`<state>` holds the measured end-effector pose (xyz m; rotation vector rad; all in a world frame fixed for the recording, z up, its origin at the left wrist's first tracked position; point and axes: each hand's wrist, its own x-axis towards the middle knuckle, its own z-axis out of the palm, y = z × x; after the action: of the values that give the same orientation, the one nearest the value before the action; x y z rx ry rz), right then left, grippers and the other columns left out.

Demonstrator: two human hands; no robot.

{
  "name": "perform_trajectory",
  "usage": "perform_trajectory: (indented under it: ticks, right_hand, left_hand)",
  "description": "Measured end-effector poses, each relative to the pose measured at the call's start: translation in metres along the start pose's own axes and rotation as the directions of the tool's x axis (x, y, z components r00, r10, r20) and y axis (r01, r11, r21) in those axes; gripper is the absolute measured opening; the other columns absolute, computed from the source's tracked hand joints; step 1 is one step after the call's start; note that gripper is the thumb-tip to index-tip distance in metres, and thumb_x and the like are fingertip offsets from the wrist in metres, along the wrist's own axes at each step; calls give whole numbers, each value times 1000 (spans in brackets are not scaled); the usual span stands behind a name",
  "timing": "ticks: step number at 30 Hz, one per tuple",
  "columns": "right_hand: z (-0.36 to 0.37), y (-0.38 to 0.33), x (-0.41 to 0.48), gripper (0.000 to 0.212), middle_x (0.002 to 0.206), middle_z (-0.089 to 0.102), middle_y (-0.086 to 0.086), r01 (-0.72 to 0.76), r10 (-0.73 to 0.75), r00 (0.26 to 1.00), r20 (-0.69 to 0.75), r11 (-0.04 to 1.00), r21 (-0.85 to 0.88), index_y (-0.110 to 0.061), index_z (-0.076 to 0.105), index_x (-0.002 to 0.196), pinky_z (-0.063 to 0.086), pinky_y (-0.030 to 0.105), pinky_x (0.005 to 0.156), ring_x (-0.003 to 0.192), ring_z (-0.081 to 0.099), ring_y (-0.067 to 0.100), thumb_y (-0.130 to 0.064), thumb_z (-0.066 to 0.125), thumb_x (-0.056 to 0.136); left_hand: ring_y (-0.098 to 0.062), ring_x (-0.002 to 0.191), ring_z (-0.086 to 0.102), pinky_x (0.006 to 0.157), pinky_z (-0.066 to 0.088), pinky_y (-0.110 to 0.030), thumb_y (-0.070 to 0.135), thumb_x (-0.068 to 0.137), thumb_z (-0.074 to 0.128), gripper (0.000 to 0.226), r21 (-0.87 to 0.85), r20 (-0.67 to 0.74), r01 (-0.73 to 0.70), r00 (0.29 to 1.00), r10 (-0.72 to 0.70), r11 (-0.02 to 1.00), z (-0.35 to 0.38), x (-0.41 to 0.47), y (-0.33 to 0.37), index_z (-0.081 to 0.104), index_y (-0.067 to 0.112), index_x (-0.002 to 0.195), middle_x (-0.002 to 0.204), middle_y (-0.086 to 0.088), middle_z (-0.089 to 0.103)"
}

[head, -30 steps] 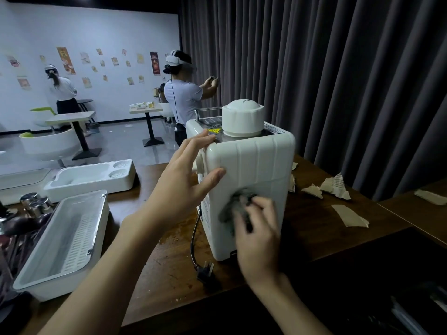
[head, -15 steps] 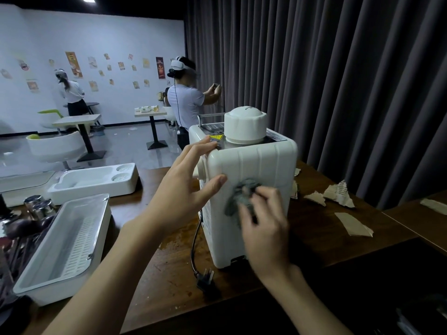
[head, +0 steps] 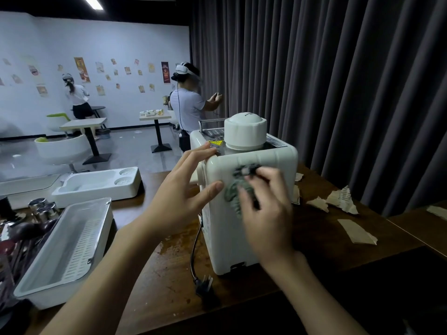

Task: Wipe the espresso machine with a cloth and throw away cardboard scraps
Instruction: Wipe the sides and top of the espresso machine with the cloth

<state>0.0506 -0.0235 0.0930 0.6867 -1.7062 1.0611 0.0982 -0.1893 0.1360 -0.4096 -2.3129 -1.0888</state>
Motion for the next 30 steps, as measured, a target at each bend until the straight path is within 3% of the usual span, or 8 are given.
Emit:
perform_trajectory:
  ticks: [4,6,8,13,20,24,27,30]
  right_hand:
    - [-18,28,29,29,112,57,12,-229,222,955,-198,973,-13,1,65,119,45,16,93,104,49,6,-4,63,91]
    - [-15,21,32,30,113,57,12,-256,245,946,-213,966,-26,-1,64,121,40,9,94,105,51,9,-2,62,91]
    - [-5,2,27,32,113,59,12,-163,154,979,-137,985,-60,-2,66,120,35,7,95,105,54,16,1,62,88]
    - [2,-17,23,34,122,59,9,106,-92,986,138,989,-100,-6,64,123,44,32,95,108,53,26,-5,56,90]
    - [-15,26,43,32,120,58,10,-113,110,994,-29,977,-183,-6,65,119,46,41,85,102,47,24,1,54,90]
    - [0,-8,30,34,124,58,9,47,-31,994,108,988,-149,-7,65,120,40,34,91,105,48,26,0,56,88]
    - [-1,-14,28,38,128,57,7,180,-154,960,233,979,-98,-9,62,127,44,36,96,109,49,26,-4,53,90]
    - [-13,12,34,40,126,58,9,175,-144,967,208,975,-137,-8,63,124,43,36,95,107,50,27,3,58,86]
  left_hand:
    - [14,135,34,88,44,-3,47,88,62,56,41,0,-7,1000,7,999,-1,0,-2,43,37,140,144,38,31]
    - [12,136,35,89,44,-4,45,89,63,56,36,-2,-7,1000,7,999,-1,0,-2,43,35,141,145,36,31]
    - [8,137,36,91,45,-6,42,88,64,57,24,-9,-11,1000,11,1000,0,0,-1,44,33,141,148,31,33]
    - [10,136,38,93,48,-10,38,88,66,60,-8,15,-2,1000,2,1000,-2,-1,2,43,33,143,152,28,33]
    - [12,135,36,88,47,-6,42,87,65,58,-8,19,17,1000,-16,1000,-4,0,1,44,36,141,153,27,32]
    - [12,133,39,89,48,-8,40,88,65,56,-1,18,13,1000,-13,1000,-3,-1,1,43,38,139,153,27,32]
    - [11,133,42,90,48,-9,38,90,65,55,9,24,11,1000,-12,1000,-2,-1,1,44,35,140,152,27,32]
    - [10,136,38,93,49,-12,47,88,63,58,39,41,17,999,-19,999,-4,0,0,42,39,141,153,30,29]
